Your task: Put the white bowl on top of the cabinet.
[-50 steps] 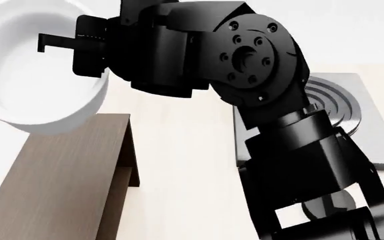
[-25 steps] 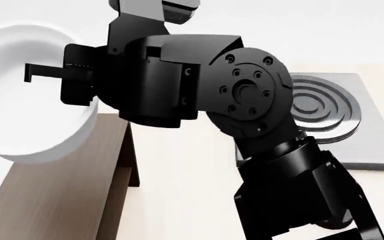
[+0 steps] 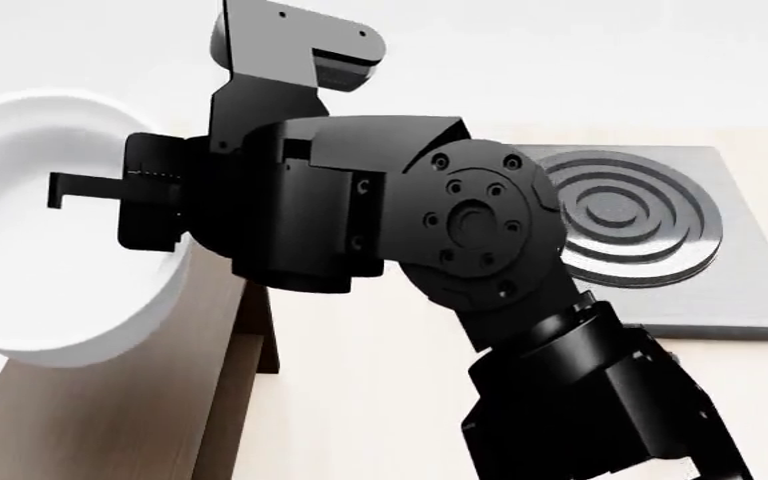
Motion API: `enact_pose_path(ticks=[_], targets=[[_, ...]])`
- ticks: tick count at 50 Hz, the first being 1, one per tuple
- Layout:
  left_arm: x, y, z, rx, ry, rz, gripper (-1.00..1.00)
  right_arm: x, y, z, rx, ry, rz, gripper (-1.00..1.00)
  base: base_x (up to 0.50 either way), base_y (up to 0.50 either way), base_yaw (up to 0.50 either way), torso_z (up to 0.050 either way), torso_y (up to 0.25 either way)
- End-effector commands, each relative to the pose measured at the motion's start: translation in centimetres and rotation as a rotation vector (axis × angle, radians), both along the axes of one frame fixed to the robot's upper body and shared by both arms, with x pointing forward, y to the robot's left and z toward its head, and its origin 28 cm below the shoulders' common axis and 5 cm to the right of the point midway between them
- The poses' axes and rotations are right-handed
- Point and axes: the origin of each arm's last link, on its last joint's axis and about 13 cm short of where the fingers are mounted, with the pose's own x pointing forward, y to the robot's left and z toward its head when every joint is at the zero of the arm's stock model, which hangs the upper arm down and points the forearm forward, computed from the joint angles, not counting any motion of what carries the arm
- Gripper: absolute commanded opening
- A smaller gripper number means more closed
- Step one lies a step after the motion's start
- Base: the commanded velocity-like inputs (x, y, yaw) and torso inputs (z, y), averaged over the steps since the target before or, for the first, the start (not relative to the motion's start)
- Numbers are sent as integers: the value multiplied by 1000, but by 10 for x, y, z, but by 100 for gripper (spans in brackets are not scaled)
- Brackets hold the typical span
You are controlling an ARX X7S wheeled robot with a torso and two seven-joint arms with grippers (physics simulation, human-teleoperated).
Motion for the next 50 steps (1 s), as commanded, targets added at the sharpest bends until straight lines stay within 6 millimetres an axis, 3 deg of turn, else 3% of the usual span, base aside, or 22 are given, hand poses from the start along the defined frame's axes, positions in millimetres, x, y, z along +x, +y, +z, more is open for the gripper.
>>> enact_pose_path(ticks=[1,50], targets=[[0,0,0,-2,0,1,100,-4,-1,1,43,-11,9,-100,0,0,0,0,0],[1,0,0,2,3,-2,100,-7,-9,-18,50,18,-7,-100,0,0,0,0,1]])
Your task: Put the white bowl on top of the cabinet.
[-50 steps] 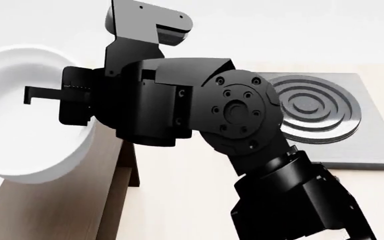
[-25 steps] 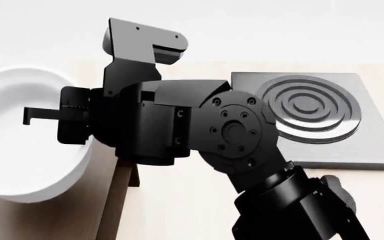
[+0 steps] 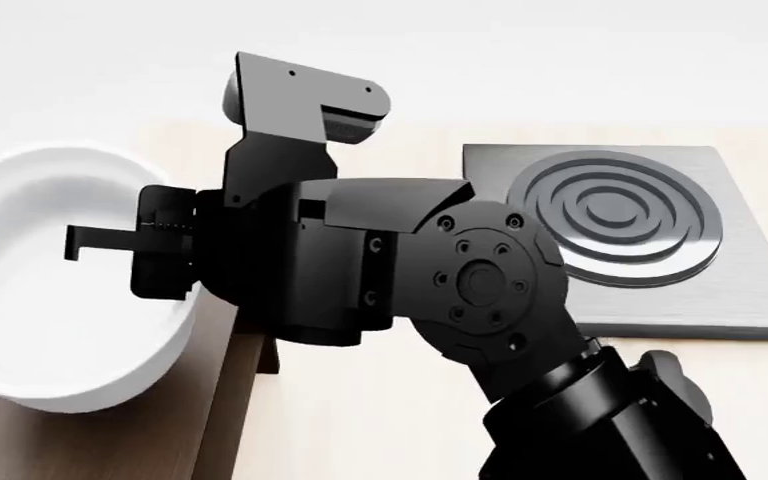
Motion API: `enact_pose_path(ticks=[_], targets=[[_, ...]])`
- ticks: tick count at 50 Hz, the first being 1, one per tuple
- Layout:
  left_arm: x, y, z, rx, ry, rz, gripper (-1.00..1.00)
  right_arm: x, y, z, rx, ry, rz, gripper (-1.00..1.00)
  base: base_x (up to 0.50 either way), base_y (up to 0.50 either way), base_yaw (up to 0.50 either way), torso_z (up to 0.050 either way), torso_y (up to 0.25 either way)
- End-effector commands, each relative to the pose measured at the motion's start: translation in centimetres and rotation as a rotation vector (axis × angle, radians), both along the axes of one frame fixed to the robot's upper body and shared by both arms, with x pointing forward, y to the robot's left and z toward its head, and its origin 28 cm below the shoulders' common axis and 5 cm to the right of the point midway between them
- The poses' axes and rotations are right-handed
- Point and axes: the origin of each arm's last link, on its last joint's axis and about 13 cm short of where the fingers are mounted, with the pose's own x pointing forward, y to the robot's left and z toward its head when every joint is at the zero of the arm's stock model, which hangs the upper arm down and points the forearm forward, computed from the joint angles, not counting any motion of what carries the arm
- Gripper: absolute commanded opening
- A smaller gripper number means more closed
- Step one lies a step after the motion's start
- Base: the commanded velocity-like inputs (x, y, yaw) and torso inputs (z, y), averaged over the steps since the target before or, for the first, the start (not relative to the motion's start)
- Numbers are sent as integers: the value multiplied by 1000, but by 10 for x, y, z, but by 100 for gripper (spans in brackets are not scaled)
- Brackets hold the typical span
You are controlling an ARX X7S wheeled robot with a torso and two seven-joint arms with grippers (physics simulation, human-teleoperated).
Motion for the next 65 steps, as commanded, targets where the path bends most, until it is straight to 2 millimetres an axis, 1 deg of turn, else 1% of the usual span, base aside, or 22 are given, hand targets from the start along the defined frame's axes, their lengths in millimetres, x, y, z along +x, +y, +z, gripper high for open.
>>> enact_pose_path(ticks=[1,22,59,60,65], targets=[[0,0,0,1,1,-1,100,-1,-6,6,47,-22,-18,-100,0,0,0,0,0],[0,0,0,2,4,-1,100,0,-4,-4,41,-4,-1,-100,0,0,0,0,0],[1,0,0,5,6,-2,100,4,-6,-18,38,35,-22,-100,0,0,0,0,1],[1,0,0,5,6,-2,100,3,-6,-17,37,33,-24,100,0,0,0,0,0],[1,0,0,5,4,-2,100,3,-6,-17,40,30,-25,100,0,0,0,0,0]])
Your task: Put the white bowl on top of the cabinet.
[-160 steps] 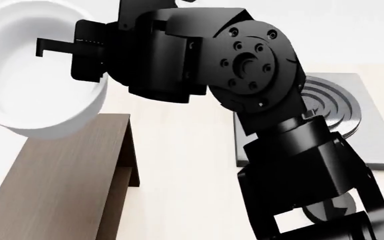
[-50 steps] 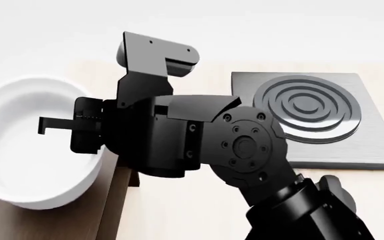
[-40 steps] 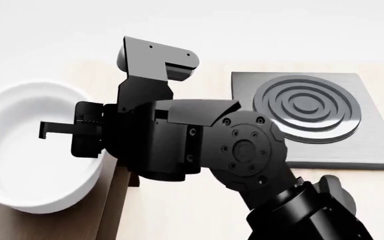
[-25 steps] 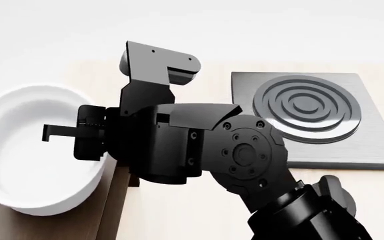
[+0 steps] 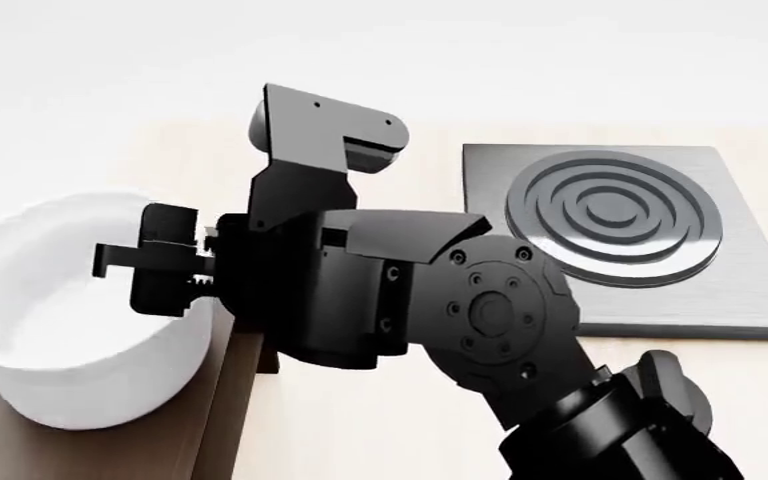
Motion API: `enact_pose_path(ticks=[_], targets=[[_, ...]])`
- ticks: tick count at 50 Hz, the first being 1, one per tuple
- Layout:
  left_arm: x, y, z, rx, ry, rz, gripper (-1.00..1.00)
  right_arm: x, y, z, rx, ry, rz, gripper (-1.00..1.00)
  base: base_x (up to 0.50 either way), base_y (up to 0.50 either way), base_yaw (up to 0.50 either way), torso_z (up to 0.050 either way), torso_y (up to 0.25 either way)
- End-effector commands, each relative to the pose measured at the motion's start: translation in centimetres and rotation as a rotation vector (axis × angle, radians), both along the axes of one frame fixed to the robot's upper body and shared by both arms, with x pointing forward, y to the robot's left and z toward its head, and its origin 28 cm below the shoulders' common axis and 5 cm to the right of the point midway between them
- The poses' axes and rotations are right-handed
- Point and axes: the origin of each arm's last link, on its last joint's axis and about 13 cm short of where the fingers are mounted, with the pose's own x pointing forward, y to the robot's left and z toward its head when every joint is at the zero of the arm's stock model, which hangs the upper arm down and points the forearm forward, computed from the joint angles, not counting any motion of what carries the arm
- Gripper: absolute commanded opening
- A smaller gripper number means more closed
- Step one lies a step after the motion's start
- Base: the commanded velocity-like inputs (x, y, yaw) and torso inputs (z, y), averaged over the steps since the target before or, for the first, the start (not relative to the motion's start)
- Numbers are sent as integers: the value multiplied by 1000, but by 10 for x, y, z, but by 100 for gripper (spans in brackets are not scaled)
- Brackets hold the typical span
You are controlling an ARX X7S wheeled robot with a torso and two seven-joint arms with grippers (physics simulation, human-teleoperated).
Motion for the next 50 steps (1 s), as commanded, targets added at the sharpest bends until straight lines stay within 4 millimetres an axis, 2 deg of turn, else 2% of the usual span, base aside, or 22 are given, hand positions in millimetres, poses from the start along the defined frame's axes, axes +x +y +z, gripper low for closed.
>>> enact_pose_path(ticks=[1,26,39,50], targets=[[0,0,0,0,-1,0,100,1,0,1,14,0,-3,100,0,0,0,0,0],[0,0,0,-2,-3,-1,100,-1,-1,7,8,-17,-8,100,0,0,0,0,0],[0,0,0,-3,-6,-1,100,-7,-5,29,3,-71,-20,100,0,0,0,0,0],[0,0,0,-2,-4,-3,100,-8,-13,38,-3,-101,-58,100,0,0,0,0,0]])
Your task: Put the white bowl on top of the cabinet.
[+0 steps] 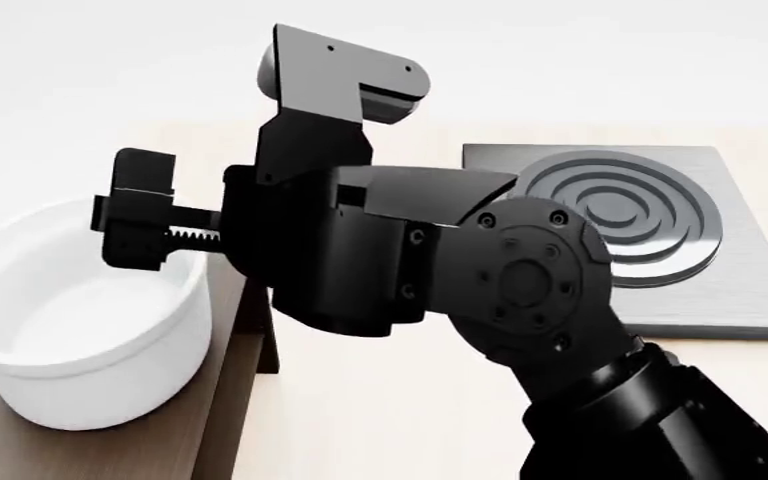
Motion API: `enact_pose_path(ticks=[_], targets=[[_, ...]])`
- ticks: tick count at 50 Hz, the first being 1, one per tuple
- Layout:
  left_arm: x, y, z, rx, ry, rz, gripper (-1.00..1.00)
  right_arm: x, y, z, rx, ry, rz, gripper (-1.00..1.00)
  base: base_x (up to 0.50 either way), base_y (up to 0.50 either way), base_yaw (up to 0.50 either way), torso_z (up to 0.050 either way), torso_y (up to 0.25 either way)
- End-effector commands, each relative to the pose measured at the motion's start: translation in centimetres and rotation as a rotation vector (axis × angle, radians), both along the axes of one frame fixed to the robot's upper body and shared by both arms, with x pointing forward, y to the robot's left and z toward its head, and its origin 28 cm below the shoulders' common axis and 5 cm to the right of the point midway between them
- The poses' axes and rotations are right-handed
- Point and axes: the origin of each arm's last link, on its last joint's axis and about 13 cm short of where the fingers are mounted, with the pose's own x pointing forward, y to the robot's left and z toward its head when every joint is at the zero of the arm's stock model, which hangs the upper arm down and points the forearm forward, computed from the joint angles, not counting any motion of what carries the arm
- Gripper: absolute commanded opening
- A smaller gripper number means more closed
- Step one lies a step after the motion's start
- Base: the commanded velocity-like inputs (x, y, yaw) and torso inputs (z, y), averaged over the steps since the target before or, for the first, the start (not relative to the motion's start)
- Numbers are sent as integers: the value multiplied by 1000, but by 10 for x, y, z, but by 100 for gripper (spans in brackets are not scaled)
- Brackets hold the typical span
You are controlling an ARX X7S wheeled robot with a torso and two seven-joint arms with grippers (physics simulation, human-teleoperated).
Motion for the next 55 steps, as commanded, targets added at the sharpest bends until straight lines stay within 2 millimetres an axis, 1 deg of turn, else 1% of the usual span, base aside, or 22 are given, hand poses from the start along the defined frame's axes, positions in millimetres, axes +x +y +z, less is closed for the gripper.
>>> enact_pose_path(ticks=[1,9,24,36,46,55], targets=[[0,0,0,1,0,-1,100,-4,-7,13,-4,-39,-30,100,0,0,0,0,0],[-1,0,0,-1,-3,2,100,-7,-17,29,-7,-92,-70,100,0,0,0,0,0],[0,0,0,-2,-3,0,100,-11,-33,45,-13,-167,-144,100,0,0,0,0,0],[1,-1,0,1,0,-2,100,-20,-51,61,3,-229,-210,100,0,0,0,0,0],[0,-1,0,1,-1,-2,100,-32,-60,77,19,-282,-238,100,0,0,0,0,0],[0,-1,1,1,-1,-3,100,-51,-69,93,45,-352,-263,100,0,0,0,0,0]])
